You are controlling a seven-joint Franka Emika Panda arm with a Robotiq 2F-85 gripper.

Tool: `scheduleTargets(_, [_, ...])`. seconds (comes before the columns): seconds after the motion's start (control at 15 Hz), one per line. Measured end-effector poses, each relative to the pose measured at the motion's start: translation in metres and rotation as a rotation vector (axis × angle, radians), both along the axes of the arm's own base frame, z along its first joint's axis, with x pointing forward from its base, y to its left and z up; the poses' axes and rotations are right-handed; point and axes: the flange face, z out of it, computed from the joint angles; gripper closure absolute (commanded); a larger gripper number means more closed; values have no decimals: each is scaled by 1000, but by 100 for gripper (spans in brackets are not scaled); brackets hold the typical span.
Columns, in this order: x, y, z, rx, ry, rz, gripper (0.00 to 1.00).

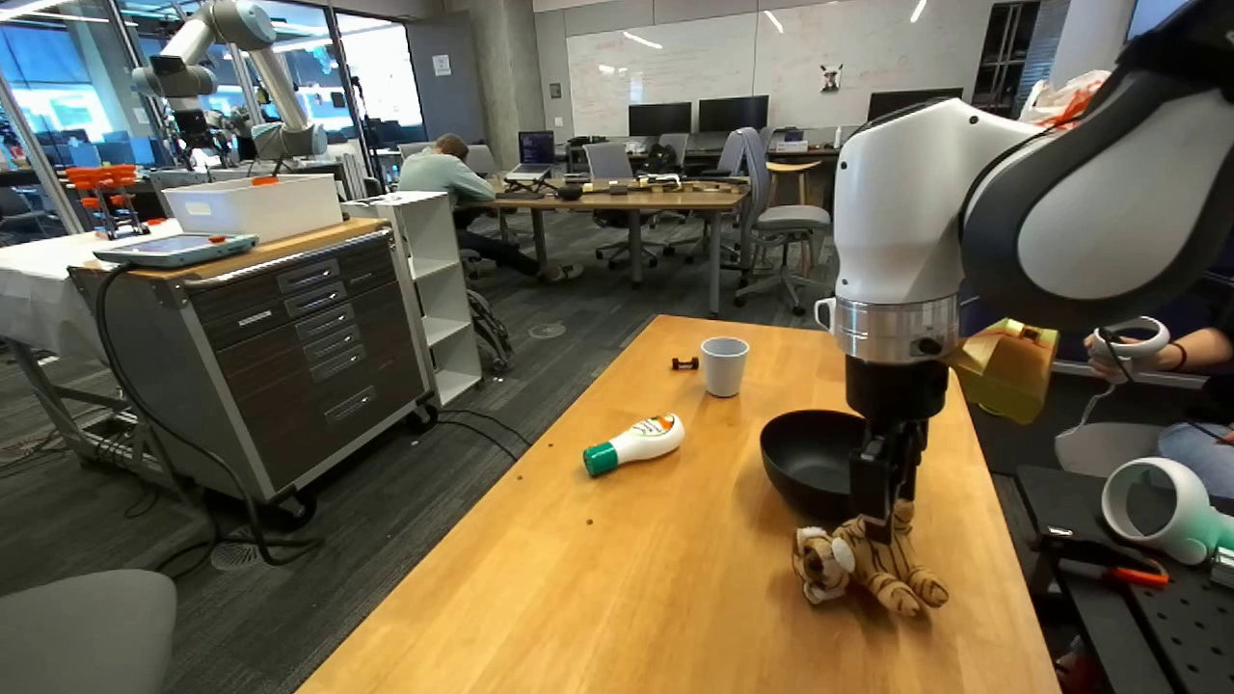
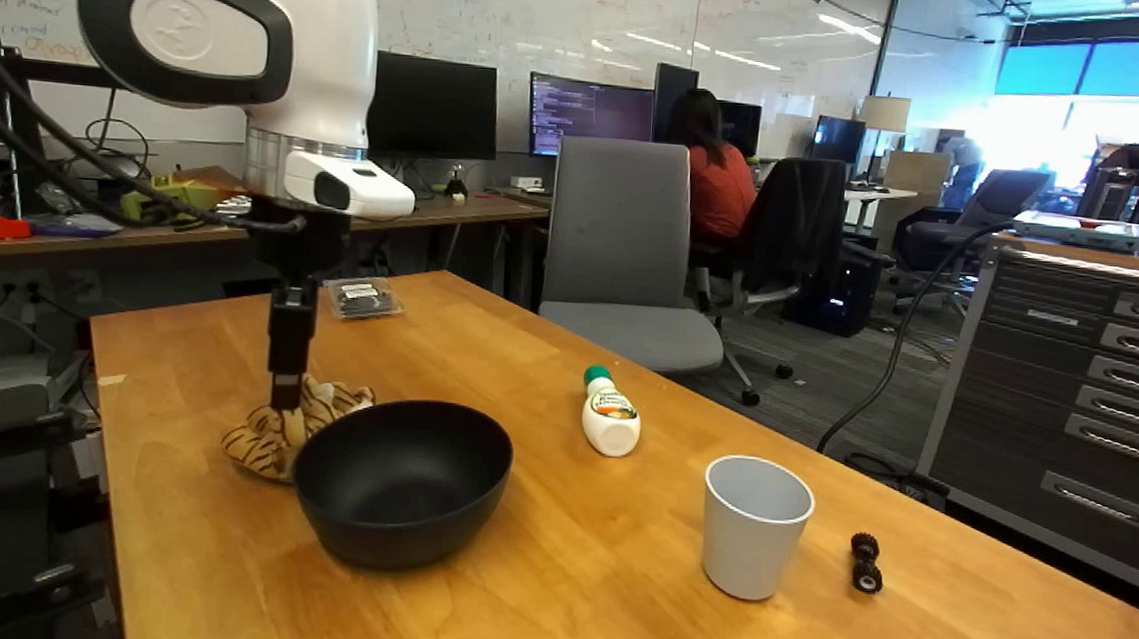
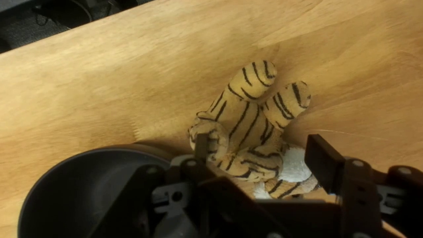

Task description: Put the tiger plushy in the black bowl

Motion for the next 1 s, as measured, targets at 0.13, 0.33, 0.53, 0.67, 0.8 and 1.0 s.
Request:
scheduleTargets(0.13, [0,-1,0,0,-4,-1,71])
scheduleTargets(0.33, [1,-1,1,-1,-12,-2,90])
scheduleTargets(0.53, [2,-1,1,-1,-15,-3,96])
scheduleTargets(0.67, [2,-1,1,-1,-15,-3,92])
scheduleTargets(0.8, [2,-1,1,-1,-16,-3,92])
scheduleTargets(1.0, [2,-1,2,-1,-17,-2,92])
